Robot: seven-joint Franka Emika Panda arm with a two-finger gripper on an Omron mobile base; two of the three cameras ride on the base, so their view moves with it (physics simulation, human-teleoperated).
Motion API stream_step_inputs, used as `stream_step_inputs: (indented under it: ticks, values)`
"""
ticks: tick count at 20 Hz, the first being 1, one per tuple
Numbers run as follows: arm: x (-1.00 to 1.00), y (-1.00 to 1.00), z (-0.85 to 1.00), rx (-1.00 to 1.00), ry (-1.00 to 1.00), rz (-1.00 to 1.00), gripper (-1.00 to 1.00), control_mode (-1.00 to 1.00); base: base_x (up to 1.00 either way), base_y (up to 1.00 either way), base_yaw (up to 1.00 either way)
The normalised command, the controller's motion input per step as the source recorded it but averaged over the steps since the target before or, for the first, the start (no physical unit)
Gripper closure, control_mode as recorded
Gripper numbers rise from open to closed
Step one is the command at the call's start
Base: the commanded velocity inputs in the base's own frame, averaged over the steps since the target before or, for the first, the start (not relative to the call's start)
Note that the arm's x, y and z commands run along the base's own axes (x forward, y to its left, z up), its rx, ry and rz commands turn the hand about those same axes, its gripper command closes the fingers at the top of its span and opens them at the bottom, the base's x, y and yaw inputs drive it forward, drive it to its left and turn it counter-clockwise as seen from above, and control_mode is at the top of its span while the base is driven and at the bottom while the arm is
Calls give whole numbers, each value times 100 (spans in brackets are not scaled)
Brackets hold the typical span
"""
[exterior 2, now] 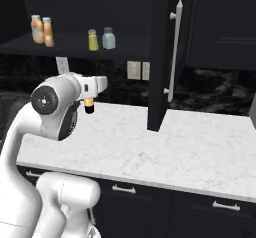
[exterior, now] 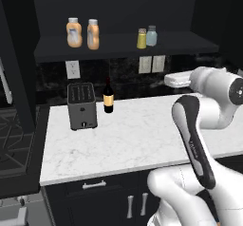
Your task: Put the shaker and condiment bottle from the counter next to their counterparts in the cabinet.
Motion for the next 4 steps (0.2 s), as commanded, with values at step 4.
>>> stream_step_inputs:
  ticks: [4]
  values:
    - [-100,0,-77,-22,-13,42,-100,-100,0,0,0]
